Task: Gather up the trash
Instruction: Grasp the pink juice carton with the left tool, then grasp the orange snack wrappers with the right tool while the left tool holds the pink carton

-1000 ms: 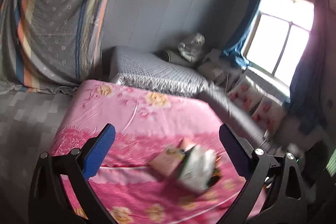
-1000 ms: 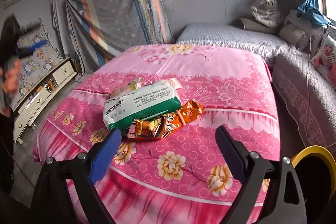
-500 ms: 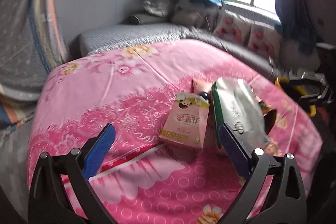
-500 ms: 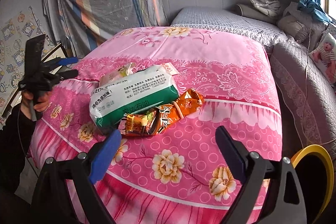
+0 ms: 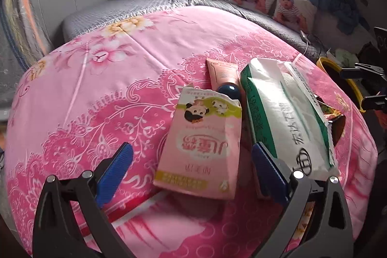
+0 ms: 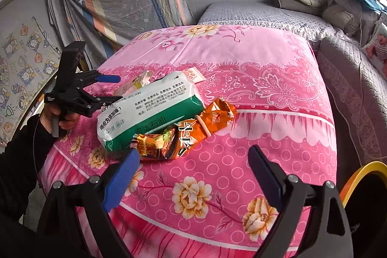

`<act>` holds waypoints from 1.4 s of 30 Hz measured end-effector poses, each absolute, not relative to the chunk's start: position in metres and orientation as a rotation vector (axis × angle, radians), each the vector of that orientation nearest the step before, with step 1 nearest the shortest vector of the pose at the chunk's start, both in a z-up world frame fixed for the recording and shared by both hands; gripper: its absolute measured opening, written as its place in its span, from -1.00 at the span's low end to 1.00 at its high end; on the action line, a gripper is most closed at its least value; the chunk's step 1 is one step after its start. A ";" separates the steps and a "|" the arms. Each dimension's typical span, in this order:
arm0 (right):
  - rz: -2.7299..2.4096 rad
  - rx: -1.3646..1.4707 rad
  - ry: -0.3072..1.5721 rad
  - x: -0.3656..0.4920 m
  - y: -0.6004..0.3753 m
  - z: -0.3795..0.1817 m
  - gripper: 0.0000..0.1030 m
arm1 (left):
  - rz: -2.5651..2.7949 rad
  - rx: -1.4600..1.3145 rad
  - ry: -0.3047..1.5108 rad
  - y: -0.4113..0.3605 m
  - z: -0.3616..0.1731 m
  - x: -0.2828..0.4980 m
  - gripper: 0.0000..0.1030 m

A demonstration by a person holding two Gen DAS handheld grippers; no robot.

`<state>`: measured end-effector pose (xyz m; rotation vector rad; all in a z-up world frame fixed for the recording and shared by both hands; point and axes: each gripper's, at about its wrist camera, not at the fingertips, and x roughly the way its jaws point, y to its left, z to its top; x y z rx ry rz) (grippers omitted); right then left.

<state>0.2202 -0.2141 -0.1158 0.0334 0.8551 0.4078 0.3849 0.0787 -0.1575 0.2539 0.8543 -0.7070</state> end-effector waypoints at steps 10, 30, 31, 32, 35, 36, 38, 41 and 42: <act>0.412 0.047 0.859 0.223 -0.219 -0.116 0.70 | -0.686 0.275 0.930 0.062 -0.173 0.399 0.29; 0.293 -0.116 0.971 0.239 -0.141 -0.136 0.70 | -0.453 -0.020 0.705 0.159 -0.098 0.339 0.11; 0.277 -0.114 0.979 0.242 -0.139 -0.138 0.70 | -0.455 -0.027 0.697 0.161 -0.094 0.334 0.12; 0.253 -0.123 0.982 0.244 -0.138 -0.140 0.70 | -0.453 -0.033 0.684 0.163 -0.090 0.327 0.12; 0.174 -0.155 0.979 0.251 -0.137 -0.147 0.69 | -0.457 -0.035 0.661 0.162 -0.082 0.315 0.12; 0.152 -0.158 0.984 0.253 -0.140 -0.150 0.68 | -0.459 -0.034 0.652 0.162 -0.079 0.308 0.12; 0.127 -0.154 0.997 0.255 -0.147 -0.153 0.63 | -0.460 -0.032 0.638 0.162 -0.073 0.299 0.12; 0.118 -0.125 1.026 0.258 -0.163 -0.158 0.19 | -0.458 -0.032 0.619 0.162 -0.065 0.285 0.13; 0.125 -0.122 1.036 0.259 -0.165 -0.159 -0.15 | -0.454 -0.032 0.612 0.161 -0.062 0.280 0.13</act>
